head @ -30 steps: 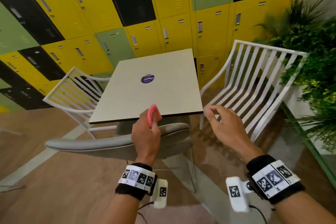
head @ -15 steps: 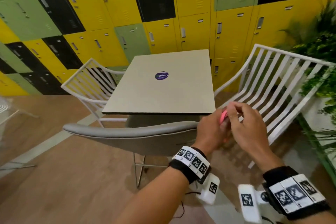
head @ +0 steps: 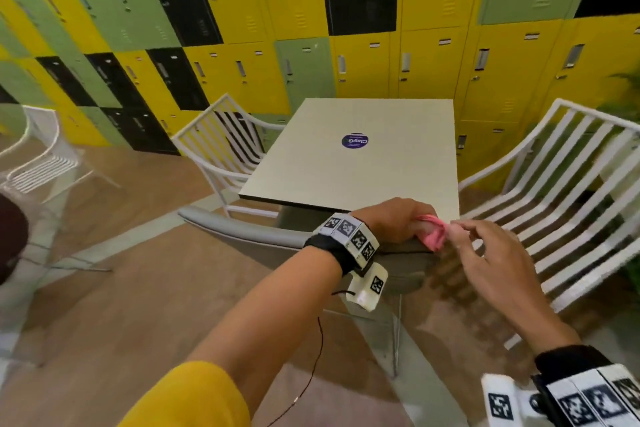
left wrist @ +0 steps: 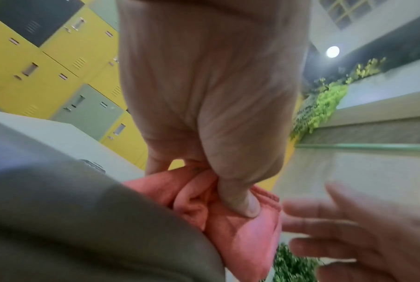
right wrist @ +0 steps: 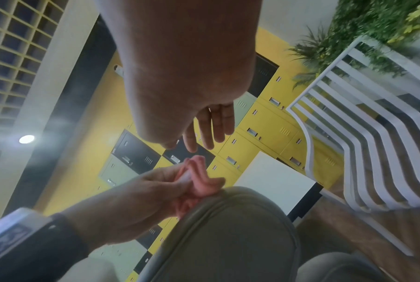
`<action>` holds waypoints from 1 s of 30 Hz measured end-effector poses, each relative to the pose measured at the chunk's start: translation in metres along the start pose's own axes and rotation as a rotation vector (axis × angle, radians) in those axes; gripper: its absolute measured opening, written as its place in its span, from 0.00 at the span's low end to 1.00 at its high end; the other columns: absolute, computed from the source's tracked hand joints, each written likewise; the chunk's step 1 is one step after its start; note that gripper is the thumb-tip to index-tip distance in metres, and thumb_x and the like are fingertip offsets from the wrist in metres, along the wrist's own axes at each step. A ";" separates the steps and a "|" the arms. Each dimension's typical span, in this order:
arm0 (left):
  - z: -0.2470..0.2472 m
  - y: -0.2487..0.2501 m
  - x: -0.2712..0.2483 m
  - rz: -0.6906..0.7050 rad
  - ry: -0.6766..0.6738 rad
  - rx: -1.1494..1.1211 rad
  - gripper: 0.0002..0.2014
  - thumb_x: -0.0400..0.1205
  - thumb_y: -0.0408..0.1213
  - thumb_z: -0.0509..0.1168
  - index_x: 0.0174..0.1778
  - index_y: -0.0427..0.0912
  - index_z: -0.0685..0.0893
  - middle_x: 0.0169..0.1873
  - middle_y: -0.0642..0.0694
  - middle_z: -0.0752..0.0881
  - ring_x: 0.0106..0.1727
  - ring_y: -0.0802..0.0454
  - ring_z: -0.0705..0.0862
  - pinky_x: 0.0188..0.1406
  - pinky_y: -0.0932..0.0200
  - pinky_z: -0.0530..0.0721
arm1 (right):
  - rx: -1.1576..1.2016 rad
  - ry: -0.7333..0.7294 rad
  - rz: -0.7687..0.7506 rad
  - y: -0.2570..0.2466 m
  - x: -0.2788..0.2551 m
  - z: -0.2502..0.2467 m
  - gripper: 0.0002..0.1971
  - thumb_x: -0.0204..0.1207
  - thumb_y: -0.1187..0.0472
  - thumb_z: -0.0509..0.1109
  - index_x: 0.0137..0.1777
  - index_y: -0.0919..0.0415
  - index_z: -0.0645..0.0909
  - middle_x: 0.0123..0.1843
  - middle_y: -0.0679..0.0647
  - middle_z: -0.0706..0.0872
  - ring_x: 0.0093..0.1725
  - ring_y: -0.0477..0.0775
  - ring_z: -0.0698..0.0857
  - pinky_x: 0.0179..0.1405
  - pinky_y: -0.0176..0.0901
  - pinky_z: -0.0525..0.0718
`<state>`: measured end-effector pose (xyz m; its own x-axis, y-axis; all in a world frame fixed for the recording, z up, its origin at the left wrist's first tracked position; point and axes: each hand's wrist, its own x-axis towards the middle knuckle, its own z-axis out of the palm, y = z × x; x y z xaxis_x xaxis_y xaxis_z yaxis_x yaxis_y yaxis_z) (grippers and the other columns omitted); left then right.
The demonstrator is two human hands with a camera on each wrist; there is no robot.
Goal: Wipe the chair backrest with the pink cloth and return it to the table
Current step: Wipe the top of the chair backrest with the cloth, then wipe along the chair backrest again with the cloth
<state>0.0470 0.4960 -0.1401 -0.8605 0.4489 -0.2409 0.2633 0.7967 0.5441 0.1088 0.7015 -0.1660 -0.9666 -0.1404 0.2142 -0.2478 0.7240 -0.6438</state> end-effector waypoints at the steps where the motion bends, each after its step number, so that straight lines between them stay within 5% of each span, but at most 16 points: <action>1: -0.007 -0.010 -0.013 -0.011 0.015 -0.028 0.10 0.92 0.41 0.65 0.67 0.45 0.87 0.53 0.49 0.88 0.55 0.50 0.82 0.51 0.55 0.74 | -0.011 -0.020 -0.016 -0.007 0.003 0.006 0.20 0.85 0.39 0.60 0.66 0.47 0.84 0.60 0.49 0.87 0.61 0.53 0.81 0.57 0.52 0.80; 7: -0.042 -0.098 -0.101 -0.221 0.091 -0.230 0.07 0.90 0.38 0.65 0.59 0.41 0.87 0.49 0.46 0.88 0.42 0.53 0.82 0.44 0.58 0.82 | -0.056 -0.109 -0.086 -0.058 0.013 0.044 0.19 0.85 0.41 0.62 0.65 0.49 0.86 0.62 0.48 0.88 0.62 0.52 0.81 0.58 0.51 0.78; 11: -0.068 -0.159 -0.160 -0.317 0.177 -0.231 0.06 0.84 0.35 0.67 0.49 0.39 0.89 0.39 0.49 0.86 0.39 0.52 0.81 0.40 0.55 0.78 | -0.121 -0.183 -0.130 -0.105 0.022 0.084 0.15 0.84 0.38 0.61 0.61 0.41 0.84 0.58 0.39 0.84 0.61 0.48 0.79 0.60 0.54 0.79; 16: -0.102 -0.241 -0.218 -0.345 0.253 -0.122 0.17 0.76 0.50 0.64 0.49 0.42 0.90 0.44 0.47 0.92 0.51 0.44 0.88 0.54 0.49 0.84 | -0.092 -0.293 -0.209 -0.178 0.033 0.155 0.09 0.84 0.41 0.65 0.54 0.37 0.85 0.56 0.35 0.87 0.58 0.45 0.79 0.54 0.46 0.75; 21: -0.138 -0.325 -0.266 -0.381 0.336 0.023 0.16 0.77 0.57 0.59 0.42 0.48 0.84 0.39 0.47 0.90 0.47 0.42 0.88 0.47 0.50 0.83 | -0.103 -0.344 -0.237 -0.247 0.042 0.222 0.14 0.83 0.38 0.64 0.61 0.39 0.86 0.59 0.35 0.87 0.60 0.44 0.78 0.59 0.45 0.76; 25: -0.161 -0.391 -0.305 -0.497 0.411 0.054 0.16 0.86 0.51 0.64 0.54 0.47 0.93 0.46 0.50 0.93 0.49 0.46 0.89 0.43 0.53 0.78 | -0.143 -0.378 -0.253 -0.291 0.045 0.258 0.17 0.82 0.36 0.64 0.65 0.39 0.84 0.62 0.36 0.86 0.65 0.45 0.78 0.65 0.48 0.76; 27: -0.161 -0.424 -0.324 -0.605 0.528 0.025 0.10 0.89 0.46 0.66 0.57 0.49 0.92 0.46 0.47 0.90 0.49 0.45 0.87 0.44 0.55 0.75 | -0.155 -0.373 -0.258 -0.306 0.047 0.270 0.18 0.82 0.36 0.64 0.66 0.39 0.84 0.63 0.37 0.87 0.66 0.46 0.78 0.67 0.50 0.76; 30: -0.148 -0.435 -0.342 -0.731 0.850 -0.215 0.11 0.91 0.48 0.63 0.62 0.50 0.89 0.51 0.41 0.93 0.43 0.41 0.91 0.41 0.54 0.85 | -0.161 -0.385 -0.262 -0.324 0.049 0.286 0.19 0.82 0.36 0.63 0.67 0.39 0.84 0.65 0.37 0.86 0.67 0.46 0.78 0.68 0.50 0.76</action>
<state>0.1622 -0.0634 -0.1755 -0.8153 -0.5786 0.0213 -0.4320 0.6323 0.6431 0.1231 0.2663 -0.1570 -0.8342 -0.5494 0.0471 -0.5021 0.7215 -0.4767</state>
